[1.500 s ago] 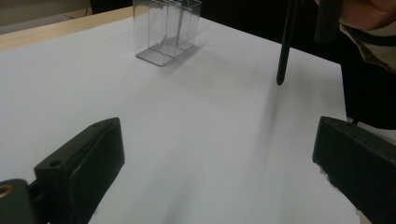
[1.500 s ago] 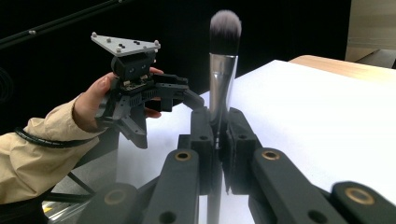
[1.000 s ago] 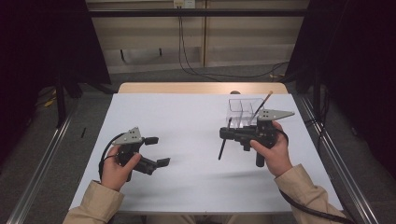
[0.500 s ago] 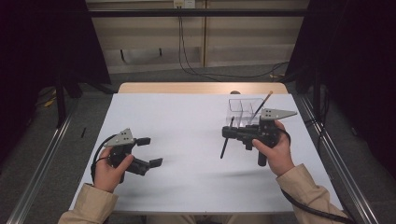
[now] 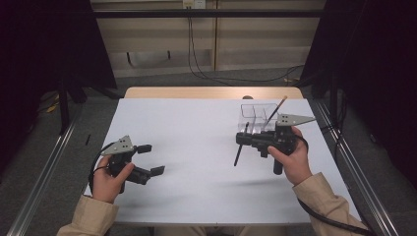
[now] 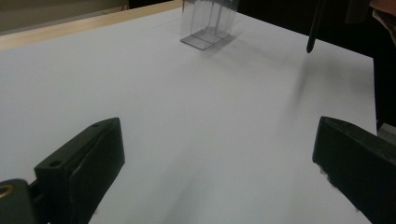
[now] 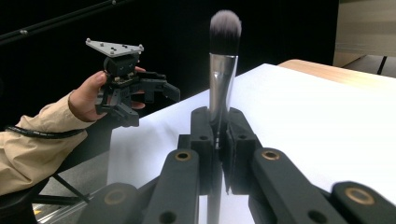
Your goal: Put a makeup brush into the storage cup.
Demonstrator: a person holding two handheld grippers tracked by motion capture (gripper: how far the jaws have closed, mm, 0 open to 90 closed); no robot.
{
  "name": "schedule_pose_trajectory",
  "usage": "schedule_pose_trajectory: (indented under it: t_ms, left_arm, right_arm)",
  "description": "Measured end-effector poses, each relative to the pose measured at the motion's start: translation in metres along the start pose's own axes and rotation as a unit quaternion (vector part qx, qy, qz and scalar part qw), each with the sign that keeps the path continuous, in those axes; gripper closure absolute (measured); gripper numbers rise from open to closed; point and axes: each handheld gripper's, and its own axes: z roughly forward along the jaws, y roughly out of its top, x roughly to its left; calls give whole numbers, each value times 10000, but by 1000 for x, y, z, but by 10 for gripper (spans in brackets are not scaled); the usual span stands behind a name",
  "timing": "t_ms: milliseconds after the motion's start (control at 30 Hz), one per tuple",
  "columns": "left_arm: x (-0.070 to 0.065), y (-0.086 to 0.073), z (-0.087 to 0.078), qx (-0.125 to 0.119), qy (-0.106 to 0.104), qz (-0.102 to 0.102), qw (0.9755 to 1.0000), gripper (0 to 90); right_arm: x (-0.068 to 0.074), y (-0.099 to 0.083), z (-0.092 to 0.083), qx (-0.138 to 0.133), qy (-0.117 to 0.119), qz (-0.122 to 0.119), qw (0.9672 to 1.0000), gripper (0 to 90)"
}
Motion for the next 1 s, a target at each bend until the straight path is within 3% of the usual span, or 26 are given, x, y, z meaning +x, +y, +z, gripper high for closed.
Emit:
schedule_pose_trajectory:
  t_ms: [467,1000]
  left_arm:
    - [6,-5,-9,99,96,29,9999,25]
    - [8,-9,-16,29,118,-25,9999,25]
  right_arm:
    - [-4,1,-5,9,-104,-24,9999,842]
    - [-15,5,-12,-7,-294,-40,9996,841]
